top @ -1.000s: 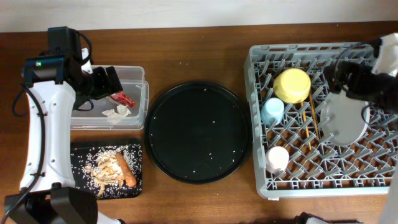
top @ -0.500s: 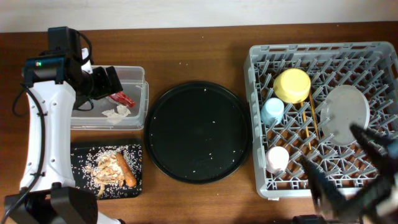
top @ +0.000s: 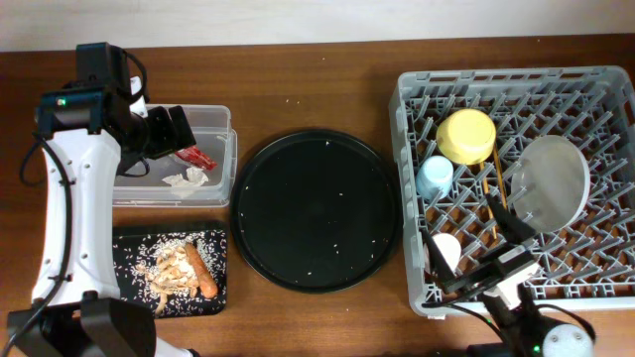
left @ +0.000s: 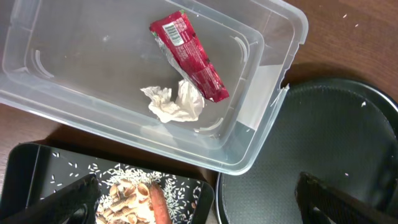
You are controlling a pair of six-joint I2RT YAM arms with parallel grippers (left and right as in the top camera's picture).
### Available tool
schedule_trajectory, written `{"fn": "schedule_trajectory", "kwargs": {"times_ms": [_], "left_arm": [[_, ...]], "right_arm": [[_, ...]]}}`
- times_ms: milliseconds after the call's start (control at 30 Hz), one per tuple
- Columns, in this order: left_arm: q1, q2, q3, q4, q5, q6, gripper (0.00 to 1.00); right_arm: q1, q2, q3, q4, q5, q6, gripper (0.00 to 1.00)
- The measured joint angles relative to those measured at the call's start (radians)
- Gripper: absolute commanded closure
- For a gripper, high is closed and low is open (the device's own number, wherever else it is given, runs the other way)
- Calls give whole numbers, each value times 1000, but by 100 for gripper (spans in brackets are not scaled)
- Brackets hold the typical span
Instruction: Sort waste into correct bins and load items into the dishwasher rack
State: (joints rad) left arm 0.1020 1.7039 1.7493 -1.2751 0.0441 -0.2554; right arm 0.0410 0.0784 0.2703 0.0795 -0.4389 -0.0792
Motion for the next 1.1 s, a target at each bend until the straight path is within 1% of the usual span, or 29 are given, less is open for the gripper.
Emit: {"fn": "schedule_trajectory", "kwargs": {"times_ms": [67, 100, 267, 333, 400, 500, 667, 833, 1100], "left_arm": [[0, 0, 0, 0, 0, 0, 1], [0, 0, 0, 1, 0, 0, 1], [0, 0, 0, 0, 0, 0, 1], [0, 0, 0, 0, 0, 0, 1], [0, 0, 0, 1, 0, 0, 1], [0, 0, 0, 0, 0, 0, 0], [0, 0, 0, 0, 0, 0, 1], [0, 0, 0, 0, 0, 0, 0], [0, 0, 0, 0, 0, 0, 1]], "right_arm": [[0, -62, -106, 111, 13, 1, 2], [0, -64, -122, 117, 22, 1, 2], [0, -64, -175, 109, 121, 1, 2], [0, -64, -221, 104, 149, 1, 2], [0, -65, -254, 34, 166, 1, 2], [0, -68, -260, -132, 177, 1, 2], [0, -66, -260, -132, 224, 2, 2], [1, -66, -260, -131, 388, 104, 2], [2, -66, -260, -154, 432, 132, 1]]}}
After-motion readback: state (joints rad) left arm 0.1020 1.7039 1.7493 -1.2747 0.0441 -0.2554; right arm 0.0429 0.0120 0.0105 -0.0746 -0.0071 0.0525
